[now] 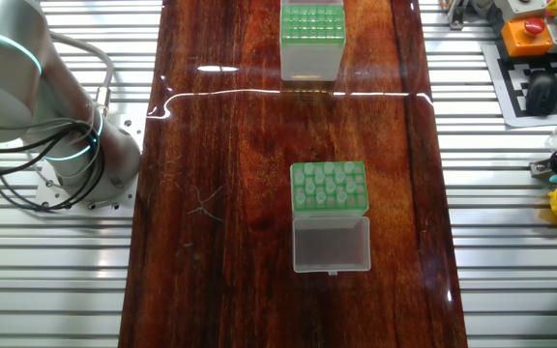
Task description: Transfer all large pipette tips from one holder to another
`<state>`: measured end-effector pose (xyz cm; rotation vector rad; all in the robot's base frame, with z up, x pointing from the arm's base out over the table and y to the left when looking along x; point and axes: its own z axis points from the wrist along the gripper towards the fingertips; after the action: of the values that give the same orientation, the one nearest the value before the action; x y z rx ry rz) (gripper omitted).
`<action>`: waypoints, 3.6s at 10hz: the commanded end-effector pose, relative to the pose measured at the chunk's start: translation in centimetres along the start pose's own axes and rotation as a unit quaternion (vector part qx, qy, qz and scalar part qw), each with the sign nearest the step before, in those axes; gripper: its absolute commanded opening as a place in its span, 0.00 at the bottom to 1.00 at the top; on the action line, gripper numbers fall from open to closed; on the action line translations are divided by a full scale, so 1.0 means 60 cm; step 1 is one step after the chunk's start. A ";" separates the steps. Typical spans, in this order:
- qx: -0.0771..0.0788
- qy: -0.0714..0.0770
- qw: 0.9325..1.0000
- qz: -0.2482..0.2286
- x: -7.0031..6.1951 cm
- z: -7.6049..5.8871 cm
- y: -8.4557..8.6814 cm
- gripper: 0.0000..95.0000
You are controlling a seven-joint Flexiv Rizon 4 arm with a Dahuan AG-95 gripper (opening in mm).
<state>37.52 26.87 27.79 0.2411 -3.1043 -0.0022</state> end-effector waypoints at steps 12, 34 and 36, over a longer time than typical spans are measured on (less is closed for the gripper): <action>0.004 -0.009 1.000 -0.009 -0.021 0.068 -0.009 0.00; -0.003 -0.011 0.999 -0.049 -0.023 0.046 -0.128 0.00; -0.012 -0.015 0.995 -0.094 -0.034 0.044 -0.198 0.00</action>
<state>41.01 16.81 24.97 0.4555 -3.0926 -0.0260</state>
